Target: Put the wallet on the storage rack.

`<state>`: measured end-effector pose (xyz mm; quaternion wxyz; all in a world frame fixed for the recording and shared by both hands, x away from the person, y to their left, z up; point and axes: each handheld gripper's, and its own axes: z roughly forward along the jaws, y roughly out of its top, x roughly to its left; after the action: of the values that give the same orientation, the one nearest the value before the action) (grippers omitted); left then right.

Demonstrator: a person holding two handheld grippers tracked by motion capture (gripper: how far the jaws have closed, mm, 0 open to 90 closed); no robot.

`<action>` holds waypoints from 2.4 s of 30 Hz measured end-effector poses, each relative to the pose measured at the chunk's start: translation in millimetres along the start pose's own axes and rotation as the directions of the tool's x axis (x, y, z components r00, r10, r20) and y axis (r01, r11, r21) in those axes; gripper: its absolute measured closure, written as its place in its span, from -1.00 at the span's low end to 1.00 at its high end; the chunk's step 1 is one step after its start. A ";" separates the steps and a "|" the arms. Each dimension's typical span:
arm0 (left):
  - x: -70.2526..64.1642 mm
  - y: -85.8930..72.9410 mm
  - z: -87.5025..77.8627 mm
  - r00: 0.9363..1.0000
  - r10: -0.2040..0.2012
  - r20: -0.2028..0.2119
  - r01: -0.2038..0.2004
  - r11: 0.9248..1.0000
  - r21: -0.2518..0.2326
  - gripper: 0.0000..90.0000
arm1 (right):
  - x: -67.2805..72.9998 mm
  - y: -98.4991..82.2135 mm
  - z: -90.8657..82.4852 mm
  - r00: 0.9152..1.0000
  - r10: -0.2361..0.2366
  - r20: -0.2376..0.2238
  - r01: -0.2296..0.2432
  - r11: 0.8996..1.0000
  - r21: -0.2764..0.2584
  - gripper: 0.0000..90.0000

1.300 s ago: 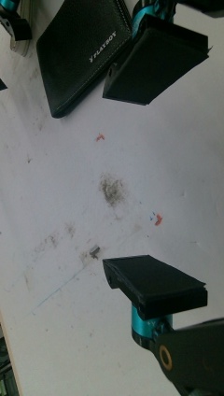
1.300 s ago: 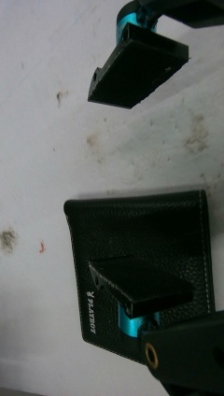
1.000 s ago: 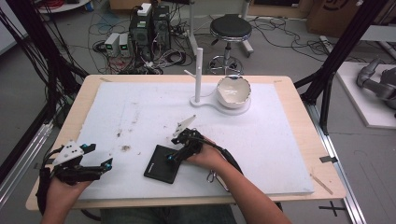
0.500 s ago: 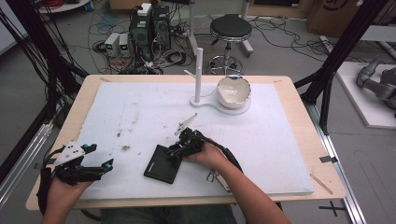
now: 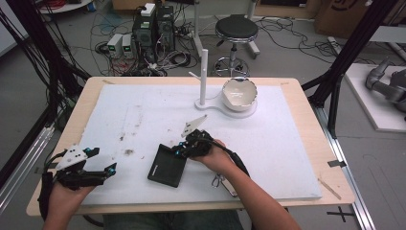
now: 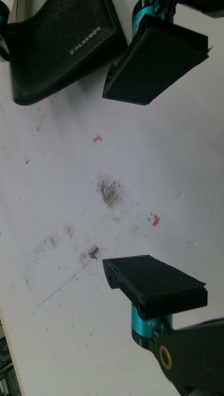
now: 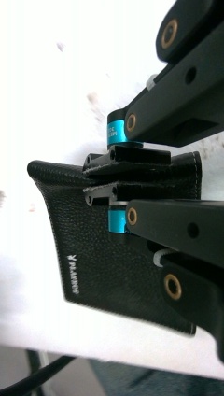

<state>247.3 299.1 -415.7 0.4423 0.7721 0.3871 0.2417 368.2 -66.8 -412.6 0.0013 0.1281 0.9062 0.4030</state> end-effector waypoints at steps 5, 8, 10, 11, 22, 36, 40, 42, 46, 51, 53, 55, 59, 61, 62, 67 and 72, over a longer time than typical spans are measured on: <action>0.9 0.7 1.3 1.000 -0.004 0.003 0.004 1.000 -0.007 -0.65 | -0.6 4.5 -21.6 0.999 0.008 0.033 -0.005 0.997 -0.074 0.90; 1.4 1.3 6.0 1.000 -0.005 0.015 0.005 1.000 -0.016 -0.65 | -4.6 5.1 -42.9 0.996 0.018 0.084 -0.006 0.990 -0.139 0.90; 1.0 2.6 9.3 1.000 -0.009 0.024 0.009 1.000 -0.020 -0.65 | -6.7 3.8 -51.4 0.994 0.038 0.104 -0.022 0.989 -0.148 0.90; 1.0 2.6 9.3 1.000 -0.009 0.024 0.009 1.000 -0.020 -0.65 | -6.7 3.8 -51.4 0.994 0.038 0.104 -0.022 0.989 -0.148 0.90; 1.4 15.2 26.4 0.999 0.008 0.052 -0.007 0.999 -0.034 -0.65 | -23.7 6.0 -98.6 0.968 0.080 0.236 -0.023 0.971 -0.238 0.90; -2.4 28.4 46.6 0.996 0.025 0.089 -0.022 0.999 -0.042 -0.65 | -53.5 -4.8 -152.5 0.904 0.184 0.386 -0.061 0.948 -0.311 0.90; -3.0 29.7 48.7 0.995 0.028 0.093 -0.024 0.999 -0.040 -0.65 | -61.3 -6.5 -167.3 0.884 0.211 0.418 -0.066 0.940 -0.335 0.90; -3.5 30.4 49.5 0.995 0.032 0.091 -0.029 0.999 -0.037 -0.65 | -65.4 -7.0 -173.7 0.874 0.220 0.433 -0.068 0.938 -0.339 0.90; -4.2 30.9 48.8 0.995 0.034 0.090 -0.031 0.999 -0.041 -0.65 | -72.4 -7.7 -182.3 0.859 0.230 0.458 -0.068 0.937 -0.343 0.90; -4.1 30.0 48.7 0.996 0.031 0.087 -0.028 0.999 -0.036 -0.65 | -84.8 -8.7 -191.6 0.833 0.249 0.494 -0.074 0.935 -0.347 0.90; -4.3 30.0 48.6 0.996 0.032 0.085 -0.029 0.999 -0.036 -0.65 | -91.0 -8.8 -194.7 0.822 0.253 0.510 -0.078 0.937 -0.340 0.90; -4.8 29.8 48.7 0.996 0.031 0.086 -0.028 0.999 -0.036 -0.65 | -95.8 -8.1 -198.1 0.812 0.252 0.527 -0.078 0.941 -0.331 0.90; -5.0 29.7 49.4 0.996 0.033 0.087 -0.030 0.999 -0.032 -0.65 | -105.1 -8.4 -205.3 0.789 0.266 0.554 -0.086 0.941 -0.329 0.90; -5.0 30.1 49.8 0.996 0.032 0.087 -0.029 0.999 -0.036 -0.65 | -112.6 -10.5 -209.0 0.772 0.283 0.569 -0.103 0.939 -0.328 0.90; -5.2 30.8 50.4 0.996 0.033 0.088 -0.030 0.999 -0.036 -0.65 | -115.6 -10.7 -210.2 0.767 0.285 0.576 -0.107 0.941 -0.323 0.90; -5.3 32.3 52.1 0.995 0.040 0.089 -0.037 0.999 -0.034 -0.65 | -125.1 -13.1 -213.3 0.740 0.294 0.605 -0.107 0.940 -0.325 0.90; -4.5 32.2 52.6 0.995 0.037 0.089 -0.034 0.999 -0.037 -0.65 | -141.2 -22.2 -214.3 0.698 0.329 0.635 -0.141 0.934 -0.329 0.90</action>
<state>294.7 259.4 -413.7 0.4683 0.7810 0.3489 0.2213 477.1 -270.4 -298.4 0.2976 0.3811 0.7583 0.4372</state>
